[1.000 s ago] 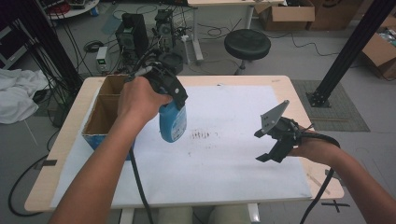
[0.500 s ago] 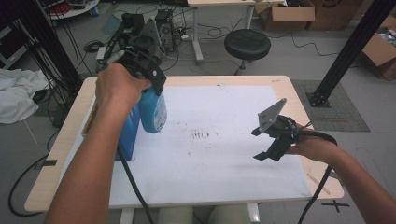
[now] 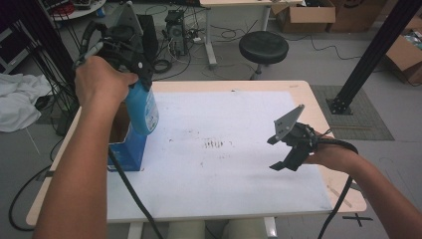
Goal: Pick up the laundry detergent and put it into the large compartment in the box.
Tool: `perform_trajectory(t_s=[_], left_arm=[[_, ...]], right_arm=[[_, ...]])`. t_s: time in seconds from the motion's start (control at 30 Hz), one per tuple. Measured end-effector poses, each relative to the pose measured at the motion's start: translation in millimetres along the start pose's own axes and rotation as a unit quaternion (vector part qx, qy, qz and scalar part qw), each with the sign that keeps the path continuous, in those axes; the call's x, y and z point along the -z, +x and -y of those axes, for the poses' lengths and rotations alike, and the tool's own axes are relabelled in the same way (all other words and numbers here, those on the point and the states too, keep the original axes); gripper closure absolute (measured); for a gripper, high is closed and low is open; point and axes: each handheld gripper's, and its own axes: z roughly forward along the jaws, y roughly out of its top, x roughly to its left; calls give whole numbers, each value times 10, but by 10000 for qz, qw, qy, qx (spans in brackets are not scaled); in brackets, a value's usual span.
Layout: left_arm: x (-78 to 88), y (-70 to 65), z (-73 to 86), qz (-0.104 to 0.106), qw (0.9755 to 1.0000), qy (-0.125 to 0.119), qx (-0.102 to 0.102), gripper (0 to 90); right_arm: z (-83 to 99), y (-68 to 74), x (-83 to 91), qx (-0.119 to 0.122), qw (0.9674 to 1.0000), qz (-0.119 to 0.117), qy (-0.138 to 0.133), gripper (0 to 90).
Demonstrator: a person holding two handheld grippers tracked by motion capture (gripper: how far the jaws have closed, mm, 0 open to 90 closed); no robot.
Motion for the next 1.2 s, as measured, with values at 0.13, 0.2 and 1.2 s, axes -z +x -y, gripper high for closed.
perform_trajectory(t_s=[0.13, 0.2, 1.2], left_arm=[[52, 80, -11, -59, 10000, -24, 69, 380], [81, 124, -14, -97, 9999, -41, 124, 380], [-176, 748, 73, -455, 9972, -217, 556, 380]], right_arm=[[3, -7, -1, -6, 10000, 3, 15, 178], [2, -9, 5, -21, 10000, 6, 15, 179], [63, -10, 30, -154, 9999, 56, 0, 178]])
